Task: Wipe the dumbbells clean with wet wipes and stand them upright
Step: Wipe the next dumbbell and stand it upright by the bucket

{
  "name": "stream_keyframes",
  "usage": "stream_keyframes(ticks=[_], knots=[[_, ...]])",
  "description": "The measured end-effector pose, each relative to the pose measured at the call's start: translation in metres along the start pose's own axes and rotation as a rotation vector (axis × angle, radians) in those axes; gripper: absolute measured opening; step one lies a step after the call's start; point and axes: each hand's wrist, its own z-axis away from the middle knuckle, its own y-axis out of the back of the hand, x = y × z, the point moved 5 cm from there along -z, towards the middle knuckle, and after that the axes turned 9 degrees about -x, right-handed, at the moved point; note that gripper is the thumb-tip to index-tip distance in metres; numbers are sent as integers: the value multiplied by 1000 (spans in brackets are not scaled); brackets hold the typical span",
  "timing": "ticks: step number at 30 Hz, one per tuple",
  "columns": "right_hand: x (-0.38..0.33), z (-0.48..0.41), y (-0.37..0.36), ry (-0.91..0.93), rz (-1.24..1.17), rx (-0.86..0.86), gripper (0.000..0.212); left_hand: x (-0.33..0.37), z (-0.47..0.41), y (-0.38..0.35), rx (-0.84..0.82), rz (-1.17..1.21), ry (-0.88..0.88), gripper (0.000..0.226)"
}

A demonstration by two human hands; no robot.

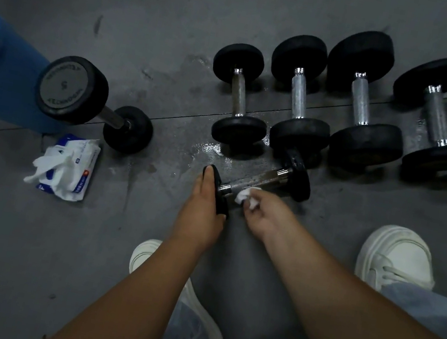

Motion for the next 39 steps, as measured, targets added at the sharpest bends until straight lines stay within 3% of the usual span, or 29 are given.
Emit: stream_keyframes(ticks=[3,5,9,11,13,15,17,18,19,21,22,25,28,30,34,39], knots=[[-9,10,-3,3,13,31,22,0,0,0,-9,3,-1,107],[-13,15,0,139,221,-9,18,1,0,1,-5,4,-3,105],[-46,21,-6,836,1392,125,17,0,0,1,-5,9,-5,106],[-36,21,-11,936,1795,86,21,0,1,1,-12,9,-2,106],[-20,22,-15,967,1982,-99,27,1,0,1,-9,13,-2,106],[-19,23,-20,1036,1988,-185,24,1,-1,1,-6,12,-6,105],[-39,23,-17,1026,1814,18,27,1,-1,1,-8,12,-3,105],[-39,21,-17,950,1789,41,31,0,0,1,-7,13,-6,105],[-35,24,-19,929,1823,19,38,1,0,1,-5,12,-10,105],[-15,25,-27,885,1898,-201,49,1,1,1,-5,8,-12,104],[-17,25,-30,886,1920,-225,48,0,0,1,-7,6,-10,104],[-44,15,-19,770,1763,-14,23,0,0,2,-10,-5,1,105],[-26,23,-24,690,1785,-159,18,1,1,2,-10,17,-5,105],[-23,27,-31,755,1842,-239,25,0,1,3,-19,32,3,103],[-36,14,-13,631,1992,20,38,0,-3,4,-19,62,23,101],[-33,26,-17,751,1957,-145,32,1,-8,-3,-79,-48,22,105]])
